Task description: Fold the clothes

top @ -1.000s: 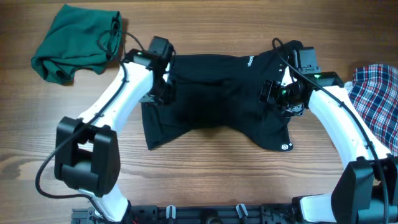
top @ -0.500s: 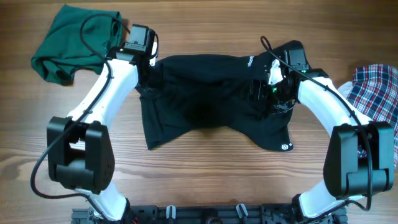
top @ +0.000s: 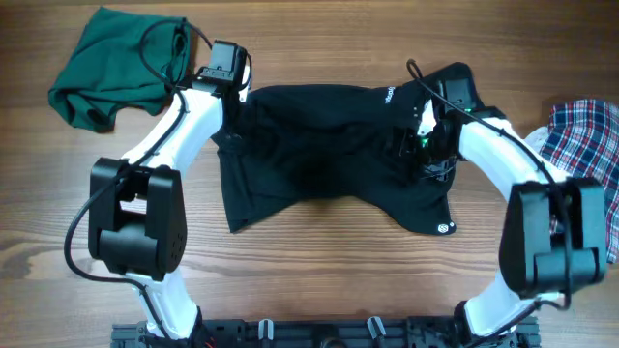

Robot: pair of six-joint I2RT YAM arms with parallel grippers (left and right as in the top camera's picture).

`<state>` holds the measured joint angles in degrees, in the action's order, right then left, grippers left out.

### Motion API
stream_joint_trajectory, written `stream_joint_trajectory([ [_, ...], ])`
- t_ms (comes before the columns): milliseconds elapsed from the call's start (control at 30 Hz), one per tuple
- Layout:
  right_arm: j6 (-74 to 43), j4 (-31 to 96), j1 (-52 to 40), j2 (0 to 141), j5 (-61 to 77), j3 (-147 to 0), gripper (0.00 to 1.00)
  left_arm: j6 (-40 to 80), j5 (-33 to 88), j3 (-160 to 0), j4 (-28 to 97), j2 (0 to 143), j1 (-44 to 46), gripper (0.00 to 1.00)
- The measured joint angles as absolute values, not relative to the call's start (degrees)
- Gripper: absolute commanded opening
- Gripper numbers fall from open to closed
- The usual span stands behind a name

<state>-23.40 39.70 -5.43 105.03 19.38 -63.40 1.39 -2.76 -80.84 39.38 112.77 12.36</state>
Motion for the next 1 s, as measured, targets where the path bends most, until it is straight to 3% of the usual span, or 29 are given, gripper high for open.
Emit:
stream_joint_trajectory([
  [233, -24.4, 38.0, -5.4, 105.8, 18.7, -63.4, 0.99, -0.2, -2.8, -80.8, 38.4, 112.8, 12.4, 0.45],
  [333, -24.5, 36.9, -5.4, 106.2, 19.3, -63.4, 0.91, -0.2, -2.7, -80.8, 37.5, 112.8, 12.4, 0.45],
  [433, -25.0, 35.9, -5.4, 106.6, 19.5, -63.5, 0.72, -0.3, -2.7, -80.8, 37.2, 112.8, 12.4, 0.43],
  [500, -25.1, 34.5, -5.3, 107.2, 20.2, -63.5, 0.46, -0.4, -2.7, -80.8, 37.1, 112.8, 12.4, 0.42],
  [600, -25.3, 33.6, -5.4, 108.0, 20.6, -63.5, 0.20, -0.4, -2.7, -80.8, 37.0, 112.8, 12.4, 0.41],
  [667, -25.3, 33.1, -6.1, 108.7, 20.8, -63.5, 0.06, -0.8, -2.7, -80.8, 37.0, 112.8, 12.4, 0.29],
  [767, -25.7, 32.9, -6.7, 108.8, 20.8, -63.5, 0.04, -1.7, -2.5, -80.8, 37.0, 112.8, 12.4, 0.06],
  [1000, -25.7, 34.8, -6.8, 108.7, 21.0, -65.1, 0.04, -1.9, -2.5, -80.8, 37.0, 112.8, 12.4, 0.04],
])
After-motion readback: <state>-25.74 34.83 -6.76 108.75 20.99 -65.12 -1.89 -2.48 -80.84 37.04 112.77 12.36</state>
